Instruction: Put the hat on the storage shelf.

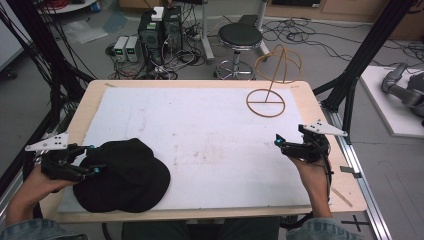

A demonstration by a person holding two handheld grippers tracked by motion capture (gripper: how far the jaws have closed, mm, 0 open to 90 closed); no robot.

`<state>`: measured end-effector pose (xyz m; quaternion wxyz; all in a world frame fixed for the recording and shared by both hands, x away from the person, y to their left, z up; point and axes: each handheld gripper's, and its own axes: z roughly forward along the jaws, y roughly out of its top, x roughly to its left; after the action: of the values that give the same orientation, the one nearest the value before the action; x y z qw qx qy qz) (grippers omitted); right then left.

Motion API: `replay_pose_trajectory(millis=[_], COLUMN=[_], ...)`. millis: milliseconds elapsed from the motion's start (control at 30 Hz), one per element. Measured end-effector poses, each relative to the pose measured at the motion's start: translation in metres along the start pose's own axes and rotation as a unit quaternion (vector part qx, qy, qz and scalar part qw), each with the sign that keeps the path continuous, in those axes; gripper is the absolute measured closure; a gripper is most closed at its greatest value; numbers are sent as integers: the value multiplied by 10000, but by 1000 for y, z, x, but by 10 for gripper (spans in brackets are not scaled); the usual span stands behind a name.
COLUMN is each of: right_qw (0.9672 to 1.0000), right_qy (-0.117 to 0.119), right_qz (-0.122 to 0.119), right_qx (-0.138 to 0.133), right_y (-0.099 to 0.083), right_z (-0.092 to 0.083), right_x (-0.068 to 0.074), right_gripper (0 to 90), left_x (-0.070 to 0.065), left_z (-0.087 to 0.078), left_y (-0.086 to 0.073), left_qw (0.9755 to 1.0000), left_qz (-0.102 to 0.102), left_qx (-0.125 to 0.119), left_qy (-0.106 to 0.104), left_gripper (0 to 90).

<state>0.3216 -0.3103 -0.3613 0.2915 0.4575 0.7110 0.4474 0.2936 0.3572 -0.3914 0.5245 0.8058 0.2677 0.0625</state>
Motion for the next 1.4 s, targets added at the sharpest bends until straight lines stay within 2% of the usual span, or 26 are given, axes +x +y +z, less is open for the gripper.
replay_pose_trajectory(millis=[400, 500, 833, 1067, 1400], right_qw=[10000, 10000, 10000, 10000, 10000], right_qy=[-15, -18, -11, 8, 3], right_qz=[-10, -10, 31, 3, 13], right_qx=[-14, -15, -8, -9, -25], right_y=[1, 1, 0, 2, 2], right_z=[-1, -1, 0, 0, -2], right_x=[-1, -1, -2, 1, 1], right_gripper=[108, 108, 108, 108, 108], left_x=[2, 1, 0, 0, -2], left_z=[1, 1, 1, -2, -4], left_y=[-3, -3, -3, -2, 4], left_qw=[9999, 9999, 9997, 9997, 9997], left_qz=[22, 14, -76, -114, 38], left_qx=[117, 152, 208, 107, -84], left_qy=[-12, -64, -101, -197, -218], left_gripper=[398, 490, 650, 686, 692])
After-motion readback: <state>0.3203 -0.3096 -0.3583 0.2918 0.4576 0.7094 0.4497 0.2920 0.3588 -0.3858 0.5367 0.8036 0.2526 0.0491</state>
